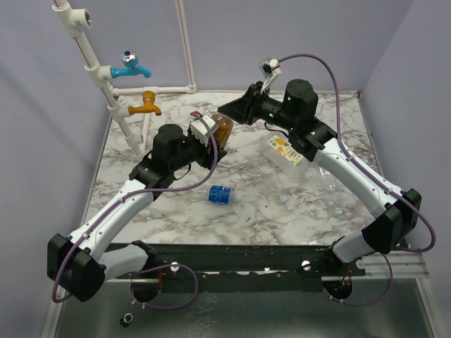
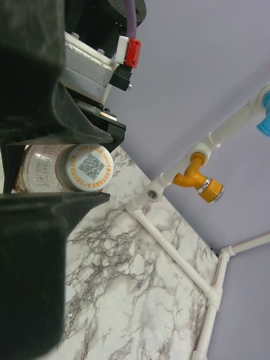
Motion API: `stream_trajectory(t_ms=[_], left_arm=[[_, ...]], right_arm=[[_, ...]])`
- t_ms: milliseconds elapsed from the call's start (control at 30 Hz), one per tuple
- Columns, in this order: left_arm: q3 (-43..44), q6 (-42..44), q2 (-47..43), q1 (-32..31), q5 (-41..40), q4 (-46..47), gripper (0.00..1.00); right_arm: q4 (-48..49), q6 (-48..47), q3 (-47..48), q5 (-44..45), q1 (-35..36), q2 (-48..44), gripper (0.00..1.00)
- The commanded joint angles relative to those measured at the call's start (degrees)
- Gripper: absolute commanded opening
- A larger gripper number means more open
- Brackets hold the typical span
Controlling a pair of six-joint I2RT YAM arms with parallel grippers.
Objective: Unscrew the bottle caps
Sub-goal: Unscrew the bottle cap from the plastic bottle.
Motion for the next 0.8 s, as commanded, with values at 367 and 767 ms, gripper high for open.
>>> stream_trajectory(t_ms=[367, 767], left_arm=[[1.12, -3.74, -3.98, 0.06, 26.5, -0.6, 0.0], [2.15, -6.21, -4.68, 0.04, 35.19, -2.71, 0.0]], right_arm=[[13.05, -5.36, -4.74, -27.81, -0.02, -9.6, 0.01], [13.52, -3.71, -4.27, -36.96, -0.1, -9.25, 0.43]])
